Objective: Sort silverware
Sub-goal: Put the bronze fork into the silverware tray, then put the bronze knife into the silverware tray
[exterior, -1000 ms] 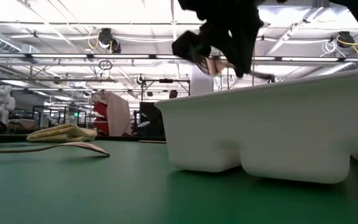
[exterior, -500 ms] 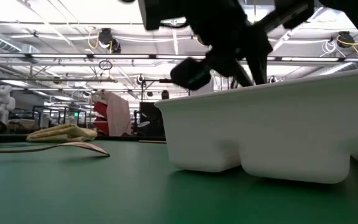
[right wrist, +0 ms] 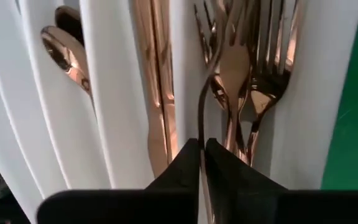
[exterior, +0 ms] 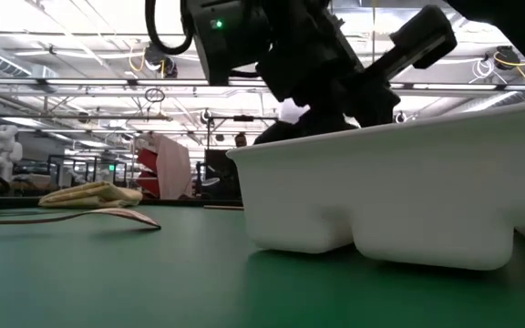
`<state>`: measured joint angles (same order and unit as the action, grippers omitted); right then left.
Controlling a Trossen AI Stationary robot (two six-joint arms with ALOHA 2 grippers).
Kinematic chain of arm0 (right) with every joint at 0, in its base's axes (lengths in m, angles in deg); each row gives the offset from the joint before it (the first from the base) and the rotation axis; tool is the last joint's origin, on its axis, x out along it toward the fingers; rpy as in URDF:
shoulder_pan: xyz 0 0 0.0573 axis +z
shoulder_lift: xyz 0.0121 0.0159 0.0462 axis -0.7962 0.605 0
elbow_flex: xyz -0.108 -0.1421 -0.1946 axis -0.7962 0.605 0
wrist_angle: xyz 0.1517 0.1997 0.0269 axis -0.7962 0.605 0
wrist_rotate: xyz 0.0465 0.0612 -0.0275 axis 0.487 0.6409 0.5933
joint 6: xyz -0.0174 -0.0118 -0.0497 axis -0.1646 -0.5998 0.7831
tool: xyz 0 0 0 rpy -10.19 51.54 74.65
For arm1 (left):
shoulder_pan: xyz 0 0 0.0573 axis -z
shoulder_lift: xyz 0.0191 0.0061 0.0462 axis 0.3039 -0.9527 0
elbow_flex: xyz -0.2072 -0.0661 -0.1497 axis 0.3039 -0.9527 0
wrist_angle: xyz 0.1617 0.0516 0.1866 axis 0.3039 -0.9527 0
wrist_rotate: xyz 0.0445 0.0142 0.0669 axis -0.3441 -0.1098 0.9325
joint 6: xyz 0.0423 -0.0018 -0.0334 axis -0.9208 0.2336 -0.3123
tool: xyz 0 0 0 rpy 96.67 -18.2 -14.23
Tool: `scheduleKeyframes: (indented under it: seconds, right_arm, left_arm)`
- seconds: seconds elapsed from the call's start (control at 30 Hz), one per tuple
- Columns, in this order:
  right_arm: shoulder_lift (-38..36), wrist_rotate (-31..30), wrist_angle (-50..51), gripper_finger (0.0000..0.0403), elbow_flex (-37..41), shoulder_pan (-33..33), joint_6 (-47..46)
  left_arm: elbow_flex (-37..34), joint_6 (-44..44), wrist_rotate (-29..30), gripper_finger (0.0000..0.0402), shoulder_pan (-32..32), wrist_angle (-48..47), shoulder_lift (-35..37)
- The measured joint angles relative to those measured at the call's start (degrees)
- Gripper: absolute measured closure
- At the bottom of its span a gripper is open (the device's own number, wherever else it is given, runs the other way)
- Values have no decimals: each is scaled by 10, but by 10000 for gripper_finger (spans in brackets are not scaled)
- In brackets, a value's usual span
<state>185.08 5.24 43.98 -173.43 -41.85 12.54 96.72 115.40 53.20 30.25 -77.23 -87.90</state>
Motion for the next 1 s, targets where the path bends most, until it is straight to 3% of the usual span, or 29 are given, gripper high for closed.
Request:
scheduleKeyframes:
  seconds: [0.23,0.47,0.7,0.83,1.0]
  right_arm:
    - [-1,-8,-6,334,0,0,-21]
    - [-1,-13,-11,277,-14,-2,-118]
    - [-2,-24,-1,262,-93,-7,-169]
    - [-12,-17,0,262,-149,-9,-243]
    - [-100,-4,-1,261,-158,-8,-345]
  left_arm:
    - [0,0,0,370,0,0,0]
    - [0,0,0,370,0,0,0]
    - [0,49,0,370,0,0,-10]
    - [0,106,0,370,0,0,-24]
    - [-25,202,2,370,0,1,-49]
